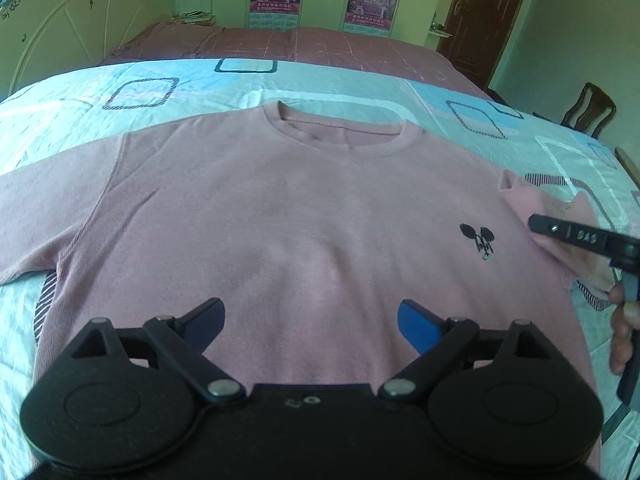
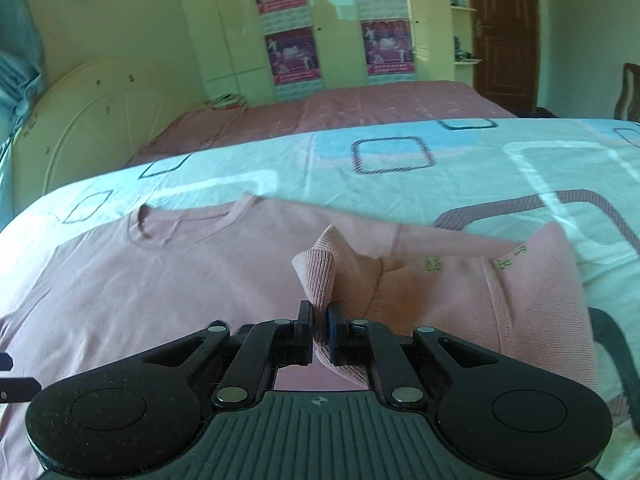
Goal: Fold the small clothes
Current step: 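Carry the cuff with the right tool across the sweatshirt body toward the collar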
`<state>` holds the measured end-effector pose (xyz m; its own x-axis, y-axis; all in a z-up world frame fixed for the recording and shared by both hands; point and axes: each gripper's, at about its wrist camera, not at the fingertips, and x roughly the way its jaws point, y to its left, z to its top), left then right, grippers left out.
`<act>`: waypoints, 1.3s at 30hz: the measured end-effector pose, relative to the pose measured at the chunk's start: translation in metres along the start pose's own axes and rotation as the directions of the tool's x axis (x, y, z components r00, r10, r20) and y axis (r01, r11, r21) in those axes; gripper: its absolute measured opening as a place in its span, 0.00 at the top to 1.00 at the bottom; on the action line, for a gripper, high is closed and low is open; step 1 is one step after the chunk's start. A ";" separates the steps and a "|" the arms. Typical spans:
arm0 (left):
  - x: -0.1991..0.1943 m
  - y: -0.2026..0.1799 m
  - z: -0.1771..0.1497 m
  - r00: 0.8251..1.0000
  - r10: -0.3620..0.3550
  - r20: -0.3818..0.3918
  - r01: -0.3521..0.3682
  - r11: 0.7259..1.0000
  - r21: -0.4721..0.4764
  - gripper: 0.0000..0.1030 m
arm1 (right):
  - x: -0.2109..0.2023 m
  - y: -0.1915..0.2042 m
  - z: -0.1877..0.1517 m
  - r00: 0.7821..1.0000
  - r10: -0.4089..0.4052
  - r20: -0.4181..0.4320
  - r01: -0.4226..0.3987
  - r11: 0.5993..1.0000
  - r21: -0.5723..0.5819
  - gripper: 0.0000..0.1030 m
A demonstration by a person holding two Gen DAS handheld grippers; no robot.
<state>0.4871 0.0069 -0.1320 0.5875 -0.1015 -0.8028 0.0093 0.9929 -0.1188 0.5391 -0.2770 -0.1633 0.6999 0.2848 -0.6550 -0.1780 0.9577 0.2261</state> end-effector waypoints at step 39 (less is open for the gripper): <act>0.053 -0.022 0.047 0.973 -0.133 0.190 0.135 0.991 0.001 0.94 | -0.053 -0.060 -0.052 0.988 -0.155 -0.025 0.157 0.973 0.170 0.34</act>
<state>0.5562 -0.0171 -0.1442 0.7239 -0.2192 -0.6542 0.0897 0.9700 -0.2258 0.4768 -0.3476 -0.1795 0.7015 0.1343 -0.6999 0.0540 0.9692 0.2401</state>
